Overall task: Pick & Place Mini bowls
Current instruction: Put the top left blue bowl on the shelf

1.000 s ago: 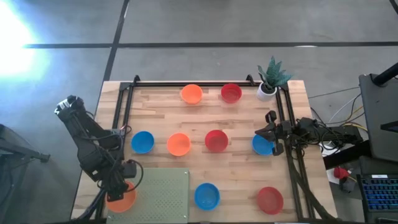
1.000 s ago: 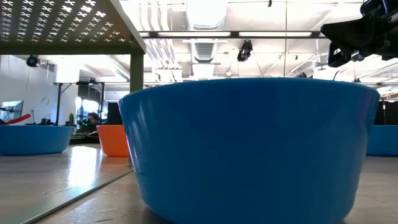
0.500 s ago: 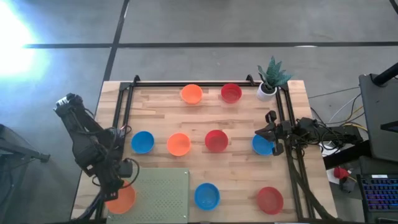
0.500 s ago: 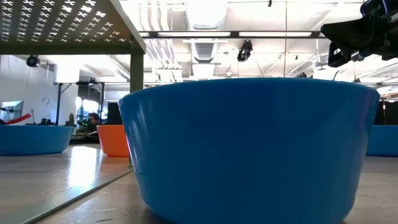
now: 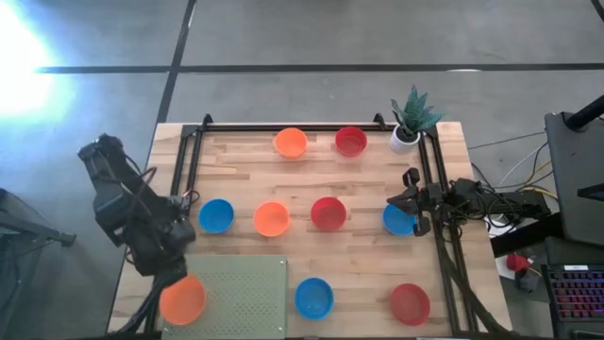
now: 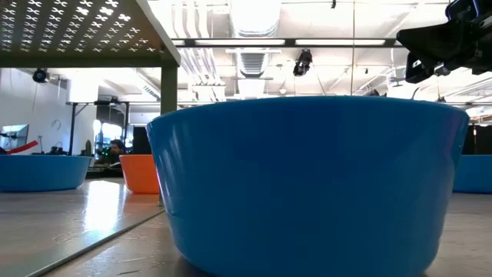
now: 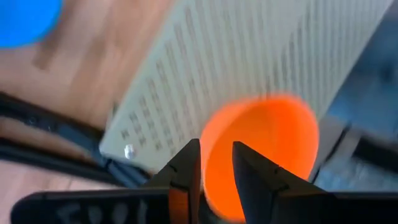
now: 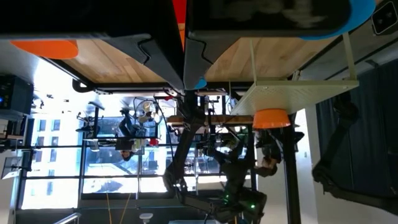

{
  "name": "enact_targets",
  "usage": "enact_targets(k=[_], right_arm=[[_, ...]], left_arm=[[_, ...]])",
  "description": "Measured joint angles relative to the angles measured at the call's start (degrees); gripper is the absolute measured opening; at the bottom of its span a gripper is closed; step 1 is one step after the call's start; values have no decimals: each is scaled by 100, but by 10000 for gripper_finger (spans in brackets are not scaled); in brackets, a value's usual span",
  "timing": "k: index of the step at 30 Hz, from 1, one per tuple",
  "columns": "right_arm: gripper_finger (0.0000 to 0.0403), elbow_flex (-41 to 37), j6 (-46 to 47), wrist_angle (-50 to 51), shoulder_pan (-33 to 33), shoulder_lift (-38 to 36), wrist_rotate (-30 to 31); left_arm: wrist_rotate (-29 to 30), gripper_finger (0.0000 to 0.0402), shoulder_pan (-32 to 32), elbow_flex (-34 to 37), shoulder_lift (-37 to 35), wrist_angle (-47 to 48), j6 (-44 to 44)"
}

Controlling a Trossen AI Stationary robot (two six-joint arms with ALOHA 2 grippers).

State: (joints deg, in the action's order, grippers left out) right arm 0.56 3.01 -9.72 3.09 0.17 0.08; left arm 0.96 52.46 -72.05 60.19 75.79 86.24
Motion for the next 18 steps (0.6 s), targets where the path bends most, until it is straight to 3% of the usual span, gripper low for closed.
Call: enact_targets(k=[5, 10, 13, 18], right_arm=[[8, -1, -1, -2, 0, 0, 0], [8, -2, 138, -2, 2, 2, -2], [8, -1, 226, -4, 2, 2, -3], [8, -2, 255, -9, 1, 2, -2]], left_arm=[[1236, 84, -128, 2, -167, 17, 613], [2379, 84, -358, 10, -202, 17, 695], [2448, 84, -655, 62, -164, 22, 786], [2013, 84, -1317, 304, -23, 24, 1174]])
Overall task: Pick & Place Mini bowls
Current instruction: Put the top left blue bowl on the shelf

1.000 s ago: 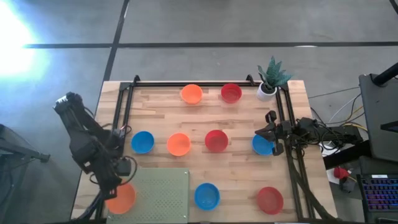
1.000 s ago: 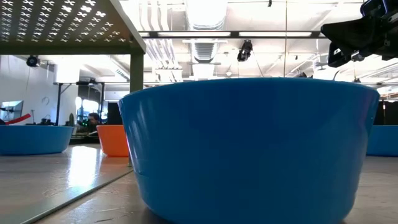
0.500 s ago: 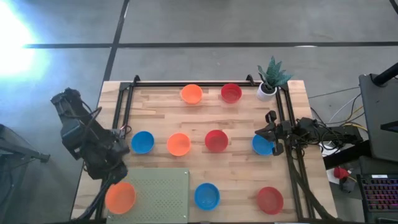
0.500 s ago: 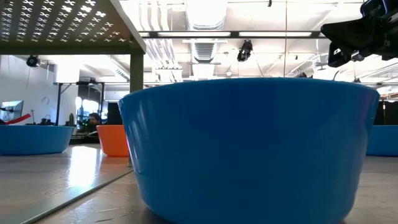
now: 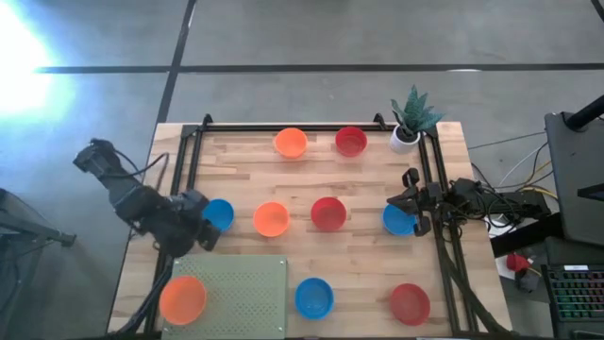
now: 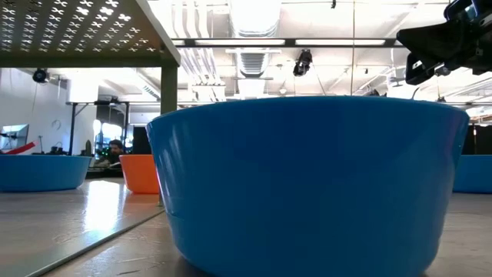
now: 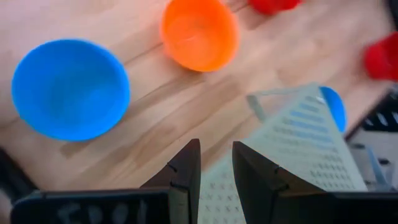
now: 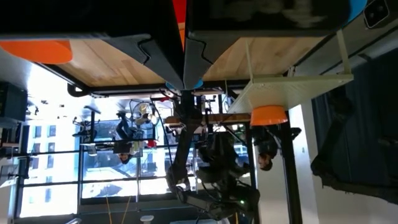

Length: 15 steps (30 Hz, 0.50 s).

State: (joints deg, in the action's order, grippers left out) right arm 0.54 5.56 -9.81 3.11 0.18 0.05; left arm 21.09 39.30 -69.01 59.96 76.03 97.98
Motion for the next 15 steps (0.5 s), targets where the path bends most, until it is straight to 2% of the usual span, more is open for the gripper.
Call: enact_targets(k=[6, 15], right_arm=[[8, 0, 7, -31, 1, -1, 0], [8, 2, 3, -128, 1, 0, 0]], left_arm=[[-821, 84, -837, 436, 66, -61, 310], [-903, 84, -1768, 1057, 103, -292, -344]])
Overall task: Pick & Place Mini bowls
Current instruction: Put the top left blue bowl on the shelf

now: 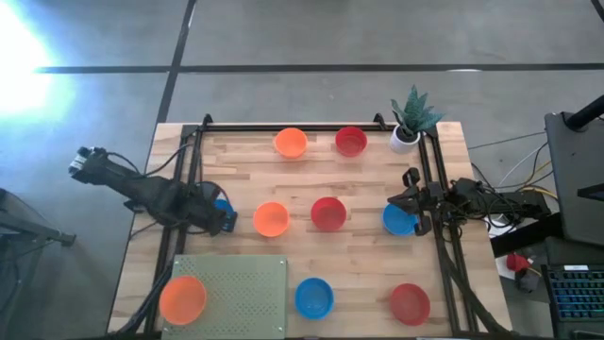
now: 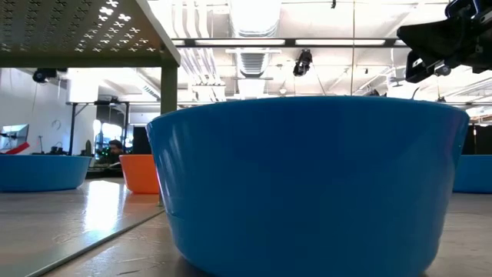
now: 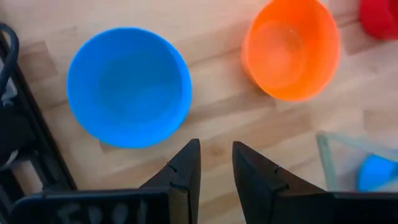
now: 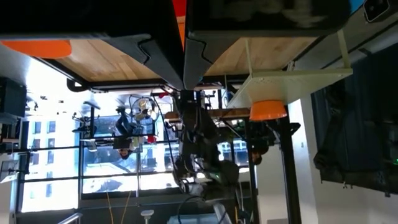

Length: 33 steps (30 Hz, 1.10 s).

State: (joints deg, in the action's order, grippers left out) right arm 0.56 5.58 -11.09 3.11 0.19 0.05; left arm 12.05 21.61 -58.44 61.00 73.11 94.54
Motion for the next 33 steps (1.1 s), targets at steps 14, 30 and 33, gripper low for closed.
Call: enact_targets(k=[14, 30, 33], right_arm=[[8, -2, -11, 2, 0, 0, 0], [8, -2, 2, -31, 0, -2, 0], [8, -2, 2, -30, 0, -2, 0]], left_arm=[[-79, 84, -693, 1380, 254, -1646, -407], [-238, 84, -764, 2221, 336, -2847, -466], [-233, 84, -767, 2227, 336, -2835, -494]])
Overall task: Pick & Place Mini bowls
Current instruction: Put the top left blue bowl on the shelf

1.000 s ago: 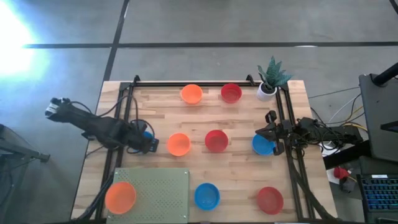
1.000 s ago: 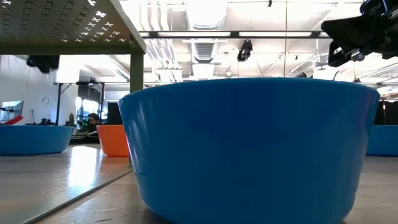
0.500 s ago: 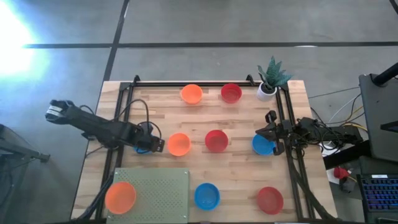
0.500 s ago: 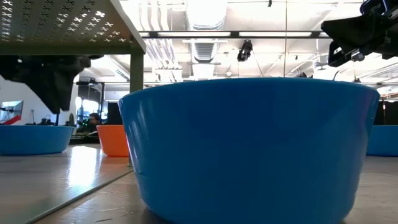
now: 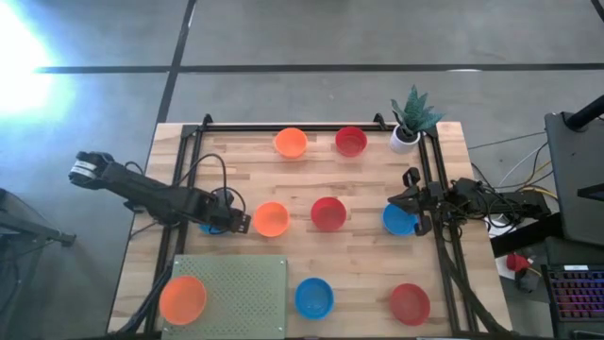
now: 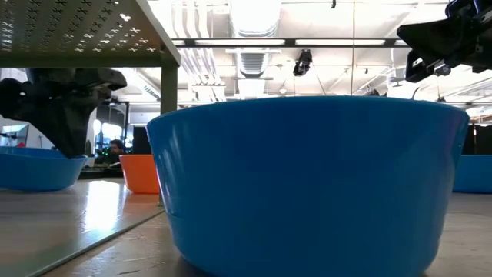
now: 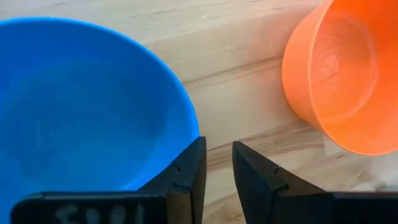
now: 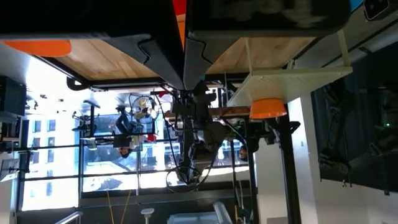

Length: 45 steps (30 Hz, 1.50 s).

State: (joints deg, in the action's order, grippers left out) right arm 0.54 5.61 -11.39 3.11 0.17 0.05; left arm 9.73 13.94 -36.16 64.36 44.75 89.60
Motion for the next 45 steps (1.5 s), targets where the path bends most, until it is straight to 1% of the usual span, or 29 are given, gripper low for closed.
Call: enact_targets(k=[5, 9, 12, 25, 30, 35, 40, 45], right_arm=[[8, -1, 0, -1, 0, 0, 0], [8, 0, -1, -1, 0, -1, 2], [8, -1, -2, -3, 0, -1, 2], [8, -1, -2, -4, 0, -1, 3], [8, -1, -2, -5, 0, -1, 4], [8, -1, -26, -4, 0, -1, 7], [8, 0, -26, -3, 0, -1, 7], [8, -1, -24, -3, 0, -1, 4]], left_arm=[[-25, 84, -1, -7, -4, 5, -20], [-350, 84, -1, -79, -9, 2, -52], [-595, 84, -1, -127, -9, 8, -233], [-591, 84, -3, -145, -9, 110, -865], [-617, 84, -37, -348, -71, 135, -1058], [-322, 84, -38, -405, -89, 216, -1202], [-32, 84, -38, -385, -46, 539, -1195], [313, 84, -38, -381, -46, 540, -1201]])
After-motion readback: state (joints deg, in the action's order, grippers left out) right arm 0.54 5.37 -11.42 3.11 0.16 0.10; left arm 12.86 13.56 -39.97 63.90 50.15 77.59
